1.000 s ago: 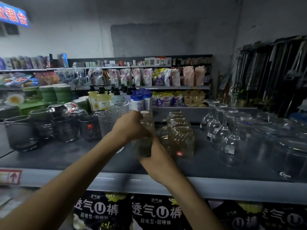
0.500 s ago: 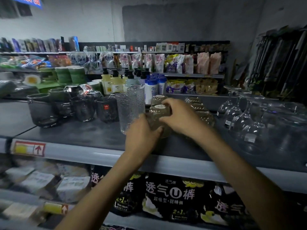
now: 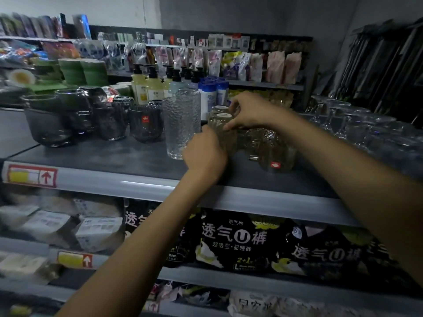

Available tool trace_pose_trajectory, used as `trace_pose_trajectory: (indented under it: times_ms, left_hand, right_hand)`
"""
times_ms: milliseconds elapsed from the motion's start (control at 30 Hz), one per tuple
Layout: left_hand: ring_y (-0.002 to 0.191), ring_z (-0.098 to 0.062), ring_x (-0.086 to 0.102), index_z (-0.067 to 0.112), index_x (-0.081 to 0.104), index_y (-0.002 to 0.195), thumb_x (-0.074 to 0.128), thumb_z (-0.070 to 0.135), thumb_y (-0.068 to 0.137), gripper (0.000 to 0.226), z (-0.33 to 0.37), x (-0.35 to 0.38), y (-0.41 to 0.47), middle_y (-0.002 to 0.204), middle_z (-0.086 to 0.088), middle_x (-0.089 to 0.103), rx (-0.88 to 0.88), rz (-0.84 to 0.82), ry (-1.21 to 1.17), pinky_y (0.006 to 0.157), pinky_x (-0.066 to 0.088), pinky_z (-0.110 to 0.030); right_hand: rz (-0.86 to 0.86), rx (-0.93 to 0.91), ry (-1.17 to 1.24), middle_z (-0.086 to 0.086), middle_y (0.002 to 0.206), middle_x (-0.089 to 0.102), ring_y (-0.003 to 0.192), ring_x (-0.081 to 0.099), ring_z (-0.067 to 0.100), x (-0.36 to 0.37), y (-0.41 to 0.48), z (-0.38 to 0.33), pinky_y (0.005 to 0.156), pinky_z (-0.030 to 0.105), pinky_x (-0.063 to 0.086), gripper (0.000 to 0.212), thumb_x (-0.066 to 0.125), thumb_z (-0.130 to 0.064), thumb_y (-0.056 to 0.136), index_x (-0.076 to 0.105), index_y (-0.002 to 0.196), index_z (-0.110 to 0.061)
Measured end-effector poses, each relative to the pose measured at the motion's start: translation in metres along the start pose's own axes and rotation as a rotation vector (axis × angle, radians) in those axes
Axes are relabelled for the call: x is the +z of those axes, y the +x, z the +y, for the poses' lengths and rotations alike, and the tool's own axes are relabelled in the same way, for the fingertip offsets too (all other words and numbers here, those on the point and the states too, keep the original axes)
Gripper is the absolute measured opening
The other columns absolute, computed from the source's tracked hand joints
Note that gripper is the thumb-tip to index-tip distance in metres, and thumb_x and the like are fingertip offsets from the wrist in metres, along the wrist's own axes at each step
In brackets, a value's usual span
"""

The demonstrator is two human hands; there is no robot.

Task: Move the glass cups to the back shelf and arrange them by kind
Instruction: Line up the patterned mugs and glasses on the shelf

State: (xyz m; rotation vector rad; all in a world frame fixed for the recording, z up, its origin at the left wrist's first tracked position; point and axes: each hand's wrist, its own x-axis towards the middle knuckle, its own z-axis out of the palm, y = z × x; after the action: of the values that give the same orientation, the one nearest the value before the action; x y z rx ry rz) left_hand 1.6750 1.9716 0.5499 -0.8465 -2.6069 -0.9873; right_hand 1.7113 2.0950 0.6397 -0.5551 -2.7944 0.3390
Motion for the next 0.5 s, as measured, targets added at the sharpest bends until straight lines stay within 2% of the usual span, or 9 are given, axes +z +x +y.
trace_pose_trajectory:
  times_ms: [100, 333, 500]
  left_hand:
    - [0.11, -0.044, 0.066, 0.01, 0.056, 0.124, 0.057, 0.038, 0.1, 0.037, -0.006, 0.004, -0.003, 0.12, -0.02, 0.069, 0.023, 0.019, -0.044, 0.083, 0.05, -0.045]
    - [0.108, -0.044, 0.065, 0.009, 0.058, 0.12, 0.058, 0.035, 0.096, 0.035, -0.011, 0.006, -0.004, 0.118, -0.02, 0.069, 0.016, 0.044, -0.137, 0.082, 0.049, -0.044]
    - [0.106, -0.043, 0.066, 0.011, 0.06, 0.118, 0.058, 0.036, 0.096, 0.034, -0.012, 0.01, -0.005, 0.115, -0.018, 0.071, 0.006, 0.082, -0.141, 0.081, 0.049, -0.044]
  right_hand:
    - [0.016, -0.005, 0.017, 0.01, 0.117, 0.07, 0.105, 0.064, 0.023, 0.003, 0.003, 0.004, 0.09, 0.035, 0.052, 0.055, 0.088, -0.032, 0.079, 0.068, 0.122, -0.005]
    - [0.026, -0.039, 0.019, 0.008, 0.124, 0.068, 0.106, 0.062, 0.019, 0.006, 0.006, 0.009, 0.082, 0.027, 0.044, 0.059, 0.087, -0.035, 0.08, 0.066, 0.128, -0.008]
    - [0.027, -0.074, 0.049, 0.007, 0.131, 0.066, 0.117, 0.062, 0.021, 0.009, 0.008, 0.01, 0.088, 0.025, 0.044, 0.06, 0.087, -0.029, 0.08, 0.064, 0.132, -0.011]
